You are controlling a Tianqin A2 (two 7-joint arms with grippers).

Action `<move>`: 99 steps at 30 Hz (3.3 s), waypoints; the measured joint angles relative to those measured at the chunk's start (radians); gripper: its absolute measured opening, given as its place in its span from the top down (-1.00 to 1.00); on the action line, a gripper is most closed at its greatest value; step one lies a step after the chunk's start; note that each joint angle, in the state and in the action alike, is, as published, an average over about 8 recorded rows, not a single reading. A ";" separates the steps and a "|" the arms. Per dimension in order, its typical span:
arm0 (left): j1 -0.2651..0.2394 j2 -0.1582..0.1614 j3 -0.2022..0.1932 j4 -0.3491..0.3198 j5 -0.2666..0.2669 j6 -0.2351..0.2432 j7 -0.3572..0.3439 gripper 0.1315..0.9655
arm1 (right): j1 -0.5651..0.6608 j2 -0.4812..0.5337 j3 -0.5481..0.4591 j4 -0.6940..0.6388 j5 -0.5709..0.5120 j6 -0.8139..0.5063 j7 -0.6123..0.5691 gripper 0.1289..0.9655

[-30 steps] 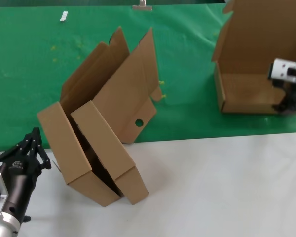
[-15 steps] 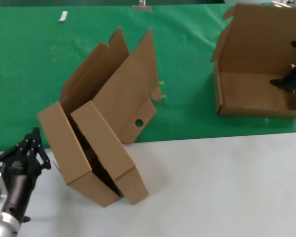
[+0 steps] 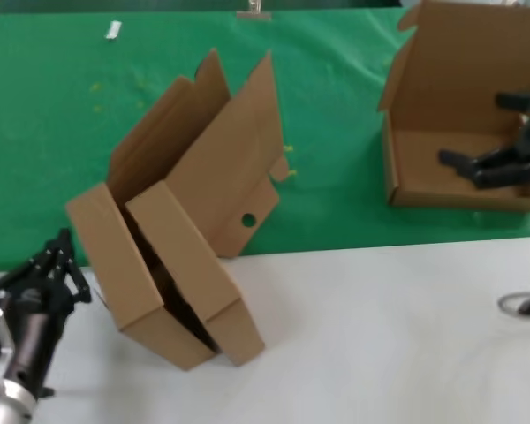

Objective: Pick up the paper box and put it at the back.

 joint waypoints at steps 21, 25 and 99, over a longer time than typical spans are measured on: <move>0.000 0.000 0.000 0.000 0.000 0.000 0.000 0.94 | -0.591 -0.446 0.511 0.295 0.470 0.047 -0.432 -1.00; 0.000 0.000 0.000 0.000 0.000 0.000 0.000 0.94 | -0.611 -0.439 0.497 0.323 0.451 0.090 -0.409 -1.00; 0.000 0.000 0.000 0.000 0.000 0.000 0.000 -1.00 | -1.067 -0.336 0.202 0.934 0.049 1.022 0.068 -1.00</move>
